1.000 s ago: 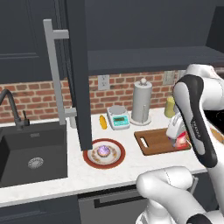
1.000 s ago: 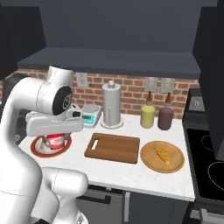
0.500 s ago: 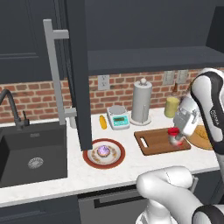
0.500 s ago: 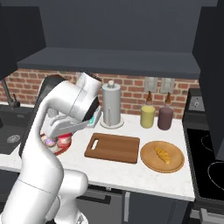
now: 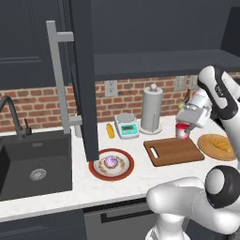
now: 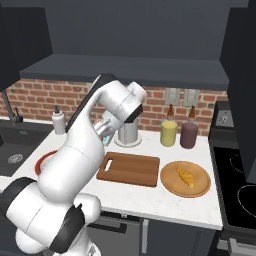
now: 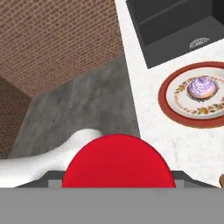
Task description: From the different types of pastries on the counter, select a croissant and place it on the cutting board. Then retrieve a jar of jam from the cabinet and place it alongside the croissant on the cutting board.
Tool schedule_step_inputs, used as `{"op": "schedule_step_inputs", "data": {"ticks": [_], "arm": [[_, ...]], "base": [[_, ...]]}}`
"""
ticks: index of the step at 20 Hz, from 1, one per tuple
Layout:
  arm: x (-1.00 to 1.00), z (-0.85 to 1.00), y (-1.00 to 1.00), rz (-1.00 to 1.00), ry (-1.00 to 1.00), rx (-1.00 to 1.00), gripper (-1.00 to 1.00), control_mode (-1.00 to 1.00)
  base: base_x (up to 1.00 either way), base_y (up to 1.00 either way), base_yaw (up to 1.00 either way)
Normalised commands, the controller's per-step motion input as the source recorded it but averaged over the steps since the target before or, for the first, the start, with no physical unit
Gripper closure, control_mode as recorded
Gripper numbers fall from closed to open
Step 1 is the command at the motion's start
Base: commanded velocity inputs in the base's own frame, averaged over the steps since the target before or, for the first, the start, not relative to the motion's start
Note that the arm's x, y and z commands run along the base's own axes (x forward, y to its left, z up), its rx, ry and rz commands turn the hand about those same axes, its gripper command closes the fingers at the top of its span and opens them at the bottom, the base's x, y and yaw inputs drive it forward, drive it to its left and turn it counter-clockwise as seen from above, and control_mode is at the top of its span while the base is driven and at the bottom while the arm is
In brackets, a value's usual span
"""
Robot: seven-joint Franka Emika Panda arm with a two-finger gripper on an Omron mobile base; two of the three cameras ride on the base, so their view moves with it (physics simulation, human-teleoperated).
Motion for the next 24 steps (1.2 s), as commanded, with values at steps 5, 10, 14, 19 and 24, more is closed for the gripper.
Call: {"op": "schedule_step_inputs", "data": {"ticks": [5,10,14,19,24], "arm": [[0.52,-0.13,-0.03,-0.02,0.09,0.32,1.00,-1.00],[-0.29,-0.29,-0.11,-0.05,0.02,0.33,1.00,-1.00],[-0.21,-0.69,-0.24,-0.05,-0.02,0.29,1.00,-1.00],[0.13,-0.19,0.13,-0.07,-0.14,0.12,1.00,-1.00],[0.87,0.04,0.05,-0.08,0.05,-0.01,1.00,-1.00]], "base": [[0.00,0.00,0.00],[0.00,0.00,0.00],[0.00,0.00,0.00],[0.00,0.00,0.00],[0.00,0.00,0.00]]}}
